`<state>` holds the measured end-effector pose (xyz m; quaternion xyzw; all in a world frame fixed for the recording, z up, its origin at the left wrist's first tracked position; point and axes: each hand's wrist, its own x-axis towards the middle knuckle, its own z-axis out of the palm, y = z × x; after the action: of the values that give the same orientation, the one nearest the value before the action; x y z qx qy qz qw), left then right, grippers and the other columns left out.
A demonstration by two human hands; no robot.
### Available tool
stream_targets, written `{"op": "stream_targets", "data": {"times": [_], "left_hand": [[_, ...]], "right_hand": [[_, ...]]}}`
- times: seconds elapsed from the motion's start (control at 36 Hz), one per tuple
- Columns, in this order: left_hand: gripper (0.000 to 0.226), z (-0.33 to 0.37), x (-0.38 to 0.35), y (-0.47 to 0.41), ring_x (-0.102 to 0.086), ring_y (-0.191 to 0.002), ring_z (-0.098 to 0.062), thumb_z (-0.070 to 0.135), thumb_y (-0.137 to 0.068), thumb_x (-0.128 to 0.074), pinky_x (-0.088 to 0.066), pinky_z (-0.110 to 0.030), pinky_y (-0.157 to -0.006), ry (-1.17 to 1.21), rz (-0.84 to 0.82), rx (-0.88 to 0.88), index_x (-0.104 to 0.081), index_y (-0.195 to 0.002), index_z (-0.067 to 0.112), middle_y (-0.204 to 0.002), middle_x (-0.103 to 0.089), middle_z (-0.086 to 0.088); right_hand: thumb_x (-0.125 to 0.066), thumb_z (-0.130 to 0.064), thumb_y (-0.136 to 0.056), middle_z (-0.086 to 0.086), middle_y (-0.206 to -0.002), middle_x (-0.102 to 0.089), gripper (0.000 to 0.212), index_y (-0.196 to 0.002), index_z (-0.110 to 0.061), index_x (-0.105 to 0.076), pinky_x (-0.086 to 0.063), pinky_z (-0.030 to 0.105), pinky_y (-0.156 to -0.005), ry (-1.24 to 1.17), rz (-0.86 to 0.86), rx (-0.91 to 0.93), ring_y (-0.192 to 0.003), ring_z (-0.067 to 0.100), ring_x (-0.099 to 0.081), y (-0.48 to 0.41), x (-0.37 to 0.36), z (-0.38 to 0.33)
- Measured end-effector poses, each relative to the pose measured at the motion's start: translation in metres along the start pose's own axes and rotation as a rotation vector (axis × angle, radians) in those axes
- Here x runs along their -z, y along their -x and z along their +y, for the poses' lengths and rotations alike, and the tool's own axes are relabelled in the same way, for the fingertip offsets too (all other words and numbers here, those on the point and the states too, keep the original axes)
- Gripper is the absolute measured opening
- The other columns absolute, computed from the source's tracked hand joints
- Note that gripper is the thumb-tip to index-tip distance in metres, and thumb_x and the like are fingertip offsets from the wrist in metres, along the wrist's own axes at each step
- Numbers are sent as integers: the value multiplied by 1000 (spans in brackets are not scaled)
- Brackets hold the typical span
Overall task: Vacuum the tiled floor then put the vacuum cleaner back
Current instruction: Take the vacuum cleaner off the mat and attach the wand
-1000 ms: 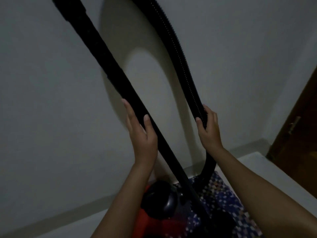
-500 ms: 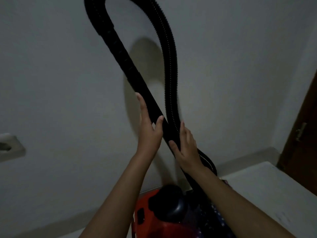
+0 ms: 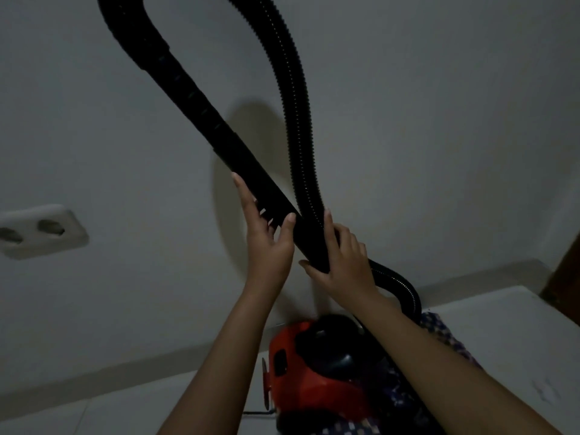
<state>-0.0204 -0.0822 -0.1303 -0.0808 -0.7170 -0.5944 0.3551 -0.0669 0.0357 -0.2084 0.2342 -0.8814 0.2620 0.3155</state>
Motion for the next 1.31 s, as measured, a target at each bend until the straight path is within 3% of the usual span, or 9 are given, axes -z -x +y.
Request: {"op": "stream_targets", "data": {"times": [0.08, 0.36, 0.5, 0.58, 0.67, 0.81, 0.92, 1.17, 1.31], "left_hand": [[94, -3, 5, 6, -58, -91, 3, -6, -89, -54, -49, -16, -88, 43, 41, -7, 8, -147, 33, -111, -50, 6], [95, -24, -3, 33, -57, -90, 8, -5, -90, -54, -48, -13, -85, 67, 169, 29, 13, -147, 30, -120, -48, -5], [93, -41, -14, 40, -59, -99, -6, 0, -90, -56, -49, -21, -93, 86, 186, 84, 9, -143, 40, -118, -49, -10], [76, -59, -15, 60, -55, -116, -8, 10, -93, -52, -44, -22, -102, 26, 142, 64, -4, -143, 40, -122, -50, -2], [58, -100, -9, 97, -47, -126, -7, 21, -93, -45, -39, -25, -108, -128, -40, 163, -18, -144, 32, -135, -47, -7], [59, -172, -11, 128, -27, -140, -13, 40, -94, -46, -27, -35, -116, -652, -641, 226, -28, -146, 19, -151, -30, -3], [65, -194, -30, 122, -38, -132, -22, 48, -90, -49, -33, -30, -105, -858, -952, 225, -29, -146, 21, -144, -40, -7], [51, -167, -45, 102, -51, -124, -22, 18, -88, -61, -30, -15, -87, -764, -1125, 386, -46, -136, 15, -137, -54, -7], [56, -123, -34, 99, -50, -125, -22, 8, -84, -63, -37, -24, -98, -728, -1229, 524, -45, -136, 17, -138, -53, -10]], "right_hand": [[-44, -62, -79, 17, -119, -56, 90, -148, -24, 2, -50, 41, -76, 9, -22, 29, -95, 32, -60, 3, -1, -4], [-40, -61, -78, 18, -119, -58, 85, -148, -22, -11, -48, 42, -77, 62, -169, 97, -95, 33, -61, 13, 2, 15], [-39, -63, -80, 17, -121, -56, 84, -148, -25, -8, -48, 42, -78, 105, -254, 117, -94, 33, -60, 13, -1, 41], [-55, -58, -79, 15, -121, -55, 91, -149, -27, -5, -47, 41, -77, 140, -280, 140, -93, 33, -59, 14, -3, 57], [-66, -55, -76, 16, -118, -56, 98, -149, -25, -8, -47, 40, -74, 175, -239, 151, -90, 33, -59, 14, -5, 69], [-60, -56, -78, 17, -117, -56, 94, -149, -23, -9, -46, 39, -74, 199, -211, 172, -88, 33, -59, 14, -3, 89], [-57, -57, -78, 16, -119, -55, 92, -149, -23, -8, -45, 39, -75, 207, -207, 156, -90, 33, -58, 17, 2, 102], [-52, -57, -80, 18, -121, -54, 89, -149, -19, -11, -45, 41, -75, 214, -218, 35, -91, 35, -57, 11, 41, 100], [-38, -60, -80, 19, -116, -56, 85, -149, -14, -20, -47, 41, -73, 166, -267, -74, -86, 34, -58, -8, 93, 63]]}}
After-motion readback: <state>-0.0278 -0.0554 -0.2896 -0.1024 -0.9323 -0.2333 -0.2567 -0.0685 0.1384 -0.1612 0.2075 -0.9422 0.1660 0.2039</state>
